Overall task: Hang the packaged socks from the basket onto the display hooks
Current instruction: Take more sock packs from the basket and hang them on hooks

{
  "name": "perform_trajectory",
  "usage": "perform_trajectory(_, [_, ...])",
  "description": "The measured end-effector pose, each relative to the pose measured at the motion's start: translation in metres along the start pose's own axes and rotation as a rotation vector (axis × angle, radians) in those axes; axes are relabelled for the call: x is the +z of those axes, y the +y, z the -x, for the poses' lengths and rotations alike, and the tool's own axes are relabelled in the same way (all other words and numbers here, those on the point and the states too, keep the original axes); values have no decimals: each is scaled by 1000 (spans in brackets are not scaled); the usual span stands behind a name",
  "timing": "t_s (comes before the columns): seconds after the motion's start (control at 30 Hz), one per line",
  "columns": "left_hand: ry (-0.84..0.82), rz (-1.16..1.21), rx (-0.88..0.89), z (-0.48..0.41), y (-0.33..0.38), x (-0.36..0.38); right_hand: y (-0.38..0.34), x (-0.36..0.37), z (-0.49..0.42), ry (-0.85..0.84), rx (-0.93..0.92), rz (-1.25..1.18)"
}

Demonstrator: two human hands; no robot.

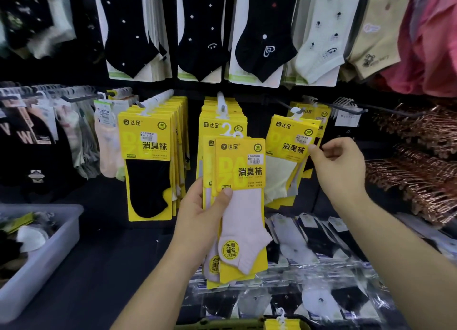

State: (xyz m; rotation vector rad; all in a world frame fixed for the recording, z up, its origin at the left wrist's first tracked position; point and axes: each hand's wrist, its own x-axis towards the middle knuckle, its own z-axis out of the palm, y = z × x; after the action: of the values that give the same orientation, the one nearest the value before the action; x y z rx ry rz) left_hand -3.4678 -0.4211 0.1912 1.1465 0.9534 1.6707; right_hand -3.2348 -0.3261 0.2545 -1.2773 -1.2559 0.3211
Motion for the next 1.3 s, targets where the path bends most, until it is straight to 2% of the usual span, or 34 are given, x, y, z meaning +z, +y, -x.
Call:
perform_trajectory(0.2, [-79, 13, -15, 1, -1, 5, -31, 11, 29, -258, -226, -93])
perform_trajectory(0.4, [-126, -11, -11, 3, -5, 6, -56, 15, 29, -407, -298, 12])
perform_trajectory(0.6, [-128, -72, -18, 4, -7, 5, -59, 14, 16, -531, -193, -24])
perform_trajectory(0.73, [-123, -65, -24, 4, -8, 8, -53, 9, 5, -480, -93, -80])
perform_trajectory(0.97, [-52, -80, -11, 0, -7, 2, -53, -10, -32, -222, 26, -201])
perform_trajectory(1.13, [-10, -95, 26, -3, -5, -6, -62, -11, -49, -173, -5, -220])
perform_trajectory(1.3, [8, -96, 46, -2, -3, -10, -64, 2, -57, -181, -124, -54])
